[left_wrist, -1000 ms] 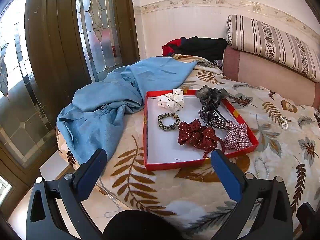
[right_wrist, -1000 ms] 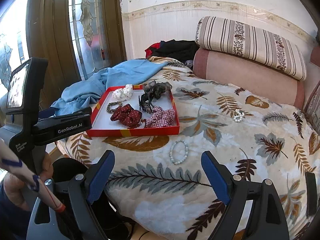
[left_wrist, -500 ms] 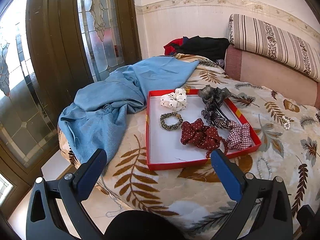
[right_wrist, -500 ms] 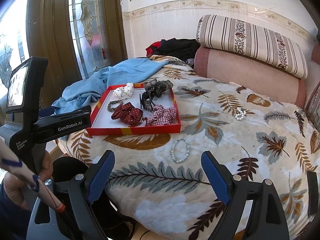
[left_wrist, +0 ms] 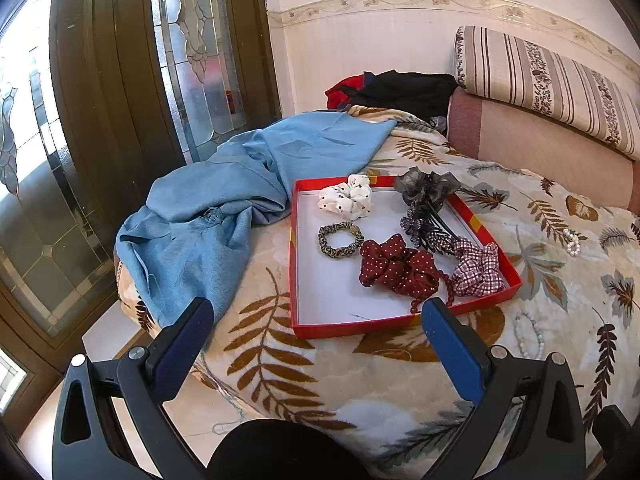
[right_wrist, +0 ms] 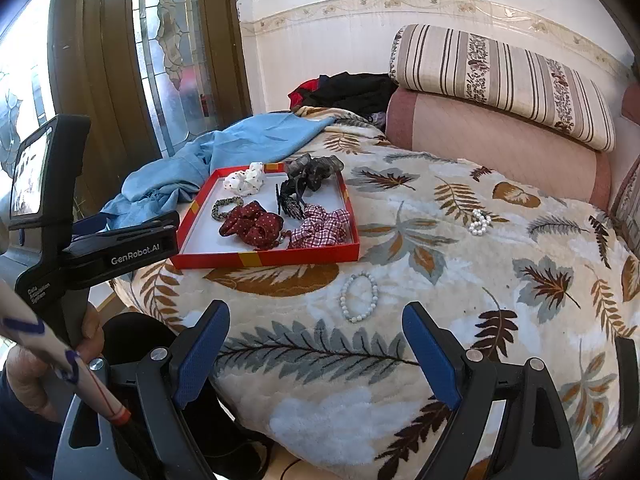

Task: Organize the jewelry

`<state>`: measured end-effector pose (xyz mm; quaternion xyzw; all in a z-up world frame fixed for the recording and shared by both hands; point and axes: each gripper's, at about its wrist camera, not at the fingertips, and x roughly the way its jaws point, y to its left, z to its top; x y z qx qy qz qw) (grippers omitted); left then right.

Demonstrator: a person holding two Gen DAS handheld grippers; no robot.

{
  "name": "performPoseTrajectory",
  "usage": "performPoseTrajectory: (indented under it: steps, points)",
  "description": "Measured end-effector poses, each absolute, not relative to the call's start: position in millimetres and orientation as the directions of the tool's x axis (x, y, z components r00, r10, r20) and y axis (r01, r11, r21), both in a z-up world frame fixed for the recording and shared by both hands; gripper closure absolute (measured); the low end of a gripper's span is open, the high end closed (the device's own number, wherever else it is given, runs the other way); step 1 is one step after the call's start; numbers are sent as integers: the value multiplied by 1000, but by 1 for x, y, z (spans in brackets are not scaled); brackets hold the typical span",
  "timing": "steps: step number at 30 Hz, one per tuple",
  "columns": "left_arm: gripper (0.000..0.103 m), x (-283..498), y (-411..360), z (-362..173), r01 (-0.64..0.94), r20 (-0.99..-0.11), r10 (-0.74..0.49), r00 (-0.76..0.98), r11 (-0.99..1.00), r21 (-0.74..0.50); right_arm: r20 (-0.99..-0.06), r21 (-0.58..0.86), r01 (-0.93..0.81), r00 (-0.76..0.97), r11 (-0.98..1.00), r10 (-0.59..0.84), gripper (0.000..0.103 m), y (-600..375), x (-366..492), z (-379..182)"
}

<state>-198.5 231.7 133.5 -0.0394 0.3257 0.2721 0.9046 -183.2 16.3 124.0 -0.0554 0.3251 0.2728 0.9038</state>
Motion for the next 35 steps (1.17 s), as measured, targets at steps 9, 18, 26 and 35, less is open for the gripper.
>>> performPoseTrajectory:
  steps: [9, 18, 26, 35]
  points:
    - [0, -197, 229, 133, -513, -613, 464, 640, 851, 109, -622, 80, -526, 637, 847, 455, 12, 15, -182, 122]
    - [0, -197, 229, 132, -518, -611, 469, 638, 848, 112, -622, 81, -527, 637, 846, 456, 12, 14, -181, 123]
    - [0, -197, 230, 131, -508, -614, 460, 642, 854, 108, -623, 82, -525, 637, 847, 454, 12, 14, -181, 122]
    - [0, -199, 227, 136, -465, -607, 409, 681, 882, 73, -621, 94, -500, 646, 861, 444, 12, 9, -177, 122]
